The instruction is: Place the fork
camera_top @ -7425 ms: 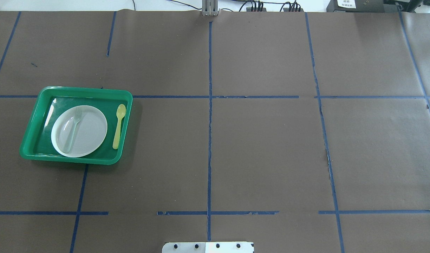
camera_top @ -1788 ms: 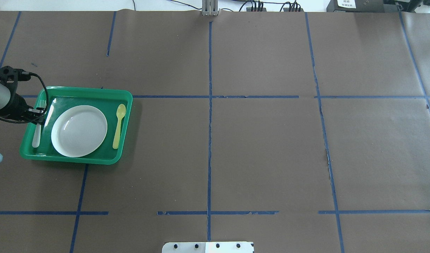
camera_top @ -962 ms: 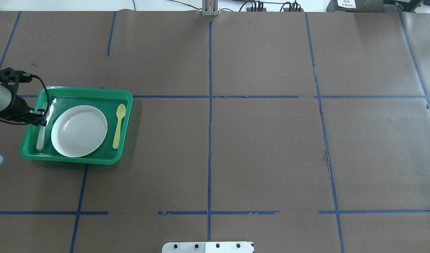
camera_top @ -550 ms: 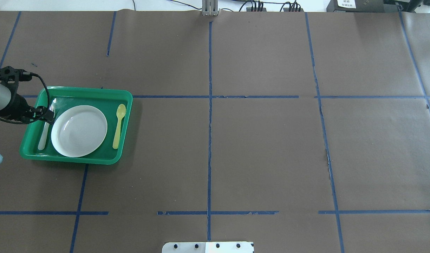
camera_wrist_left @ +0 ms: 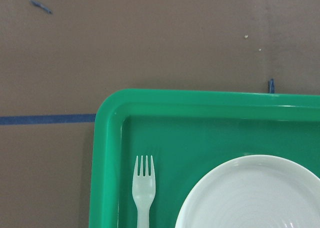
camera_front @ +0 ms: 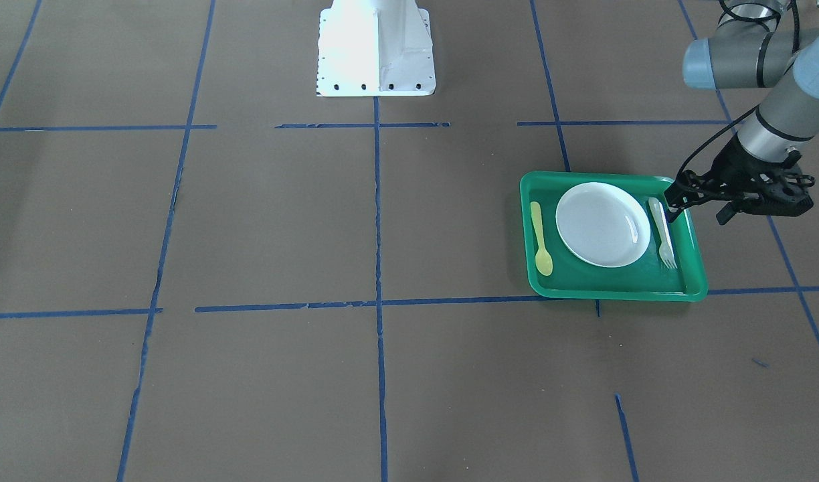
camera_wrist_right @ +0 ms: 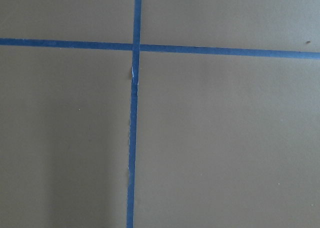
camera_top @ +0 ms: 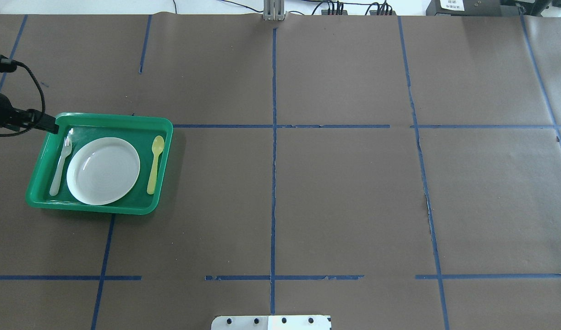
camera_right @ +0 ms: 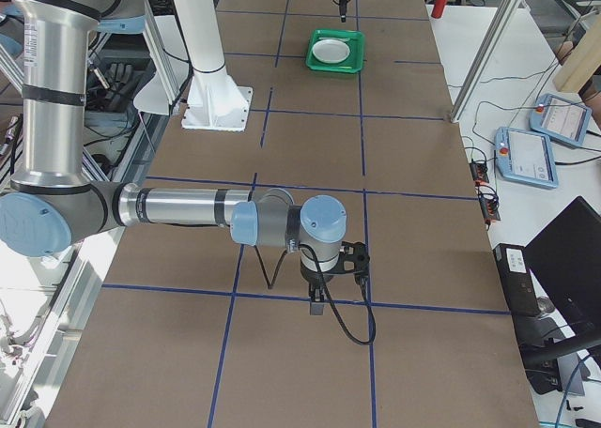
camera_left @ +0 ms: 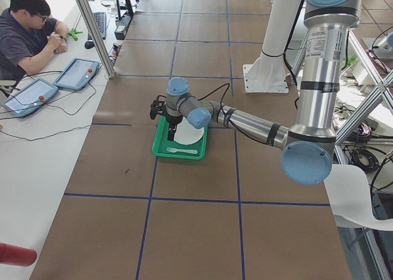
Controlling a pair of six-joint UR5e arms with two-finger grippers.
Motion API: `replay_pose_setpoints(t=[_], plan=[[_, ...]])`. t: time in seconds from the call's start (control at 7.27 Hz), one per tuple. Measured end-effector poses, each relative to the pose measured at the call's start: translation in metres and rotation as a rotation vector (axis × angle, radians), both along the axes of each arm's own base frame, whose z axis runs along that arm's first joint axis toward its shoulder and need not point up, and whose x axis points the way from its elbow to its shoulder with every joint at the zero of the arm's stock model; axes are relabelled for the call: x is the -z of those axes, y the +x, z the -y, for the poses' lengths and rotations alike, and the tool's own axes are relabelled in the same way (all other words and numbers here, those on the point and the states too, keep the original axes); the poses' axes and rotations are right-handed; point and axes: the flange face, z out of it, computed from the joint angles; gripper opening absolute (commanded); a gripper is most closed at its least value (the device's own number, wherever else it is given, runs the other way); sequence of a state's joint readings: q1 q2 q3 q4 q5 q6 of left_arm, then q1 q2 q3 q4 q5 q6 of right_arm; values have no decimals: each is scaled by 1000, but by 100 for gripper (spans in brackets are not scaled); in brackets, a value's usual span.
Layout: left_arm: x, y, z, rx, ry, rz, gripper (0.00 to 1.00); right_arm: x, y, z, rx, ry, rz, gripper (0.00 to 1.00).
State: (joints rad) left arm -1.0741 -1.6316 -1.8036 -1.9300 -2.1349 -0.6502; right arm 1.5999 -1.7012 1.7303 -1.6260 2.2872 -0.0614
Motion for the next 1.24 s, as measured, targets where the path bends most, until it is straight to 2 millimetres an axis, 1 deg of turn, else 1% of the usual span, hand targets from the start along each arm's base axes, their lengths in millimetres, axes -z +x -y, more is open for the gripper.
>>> replay_pose_setpoints(t=[0.14, 0.28, 0.41, 0.55, 0.69, 0.83, 0.96, 1.24], plan=[[2, -32, 11, -47, 62, 52, 100, 0, 0, 0, 0, 0, 0, 100], [-1, -66, 19, -99, 102, 82, 100, 0, 0, 0, 0, 0, 0, 100], [-12, -102, 21, -154, 129, 77, 100, 0, 0, 0, 0, 0, 0, 100], [-34, -141, 19, -198, 137, 60, 100, 0, 0, 0, -1, -1, 0, 100], [-60, -174, 16, -216, 101, 34, 100, 0, 0, 0, -1, -1, 0, 100], [-90, -197, 7, -208, 28, 3, 100, 0, 0, 0, 0, 0, 0, 100], [-118, -213, -6, -190, -38, -15, 100, 0, 0, 0, 0, 0, 0, 100], [-147, -233, -26, -155, -108, -22, 100, 0, 0, 0, 0, 0, 0, 100]])
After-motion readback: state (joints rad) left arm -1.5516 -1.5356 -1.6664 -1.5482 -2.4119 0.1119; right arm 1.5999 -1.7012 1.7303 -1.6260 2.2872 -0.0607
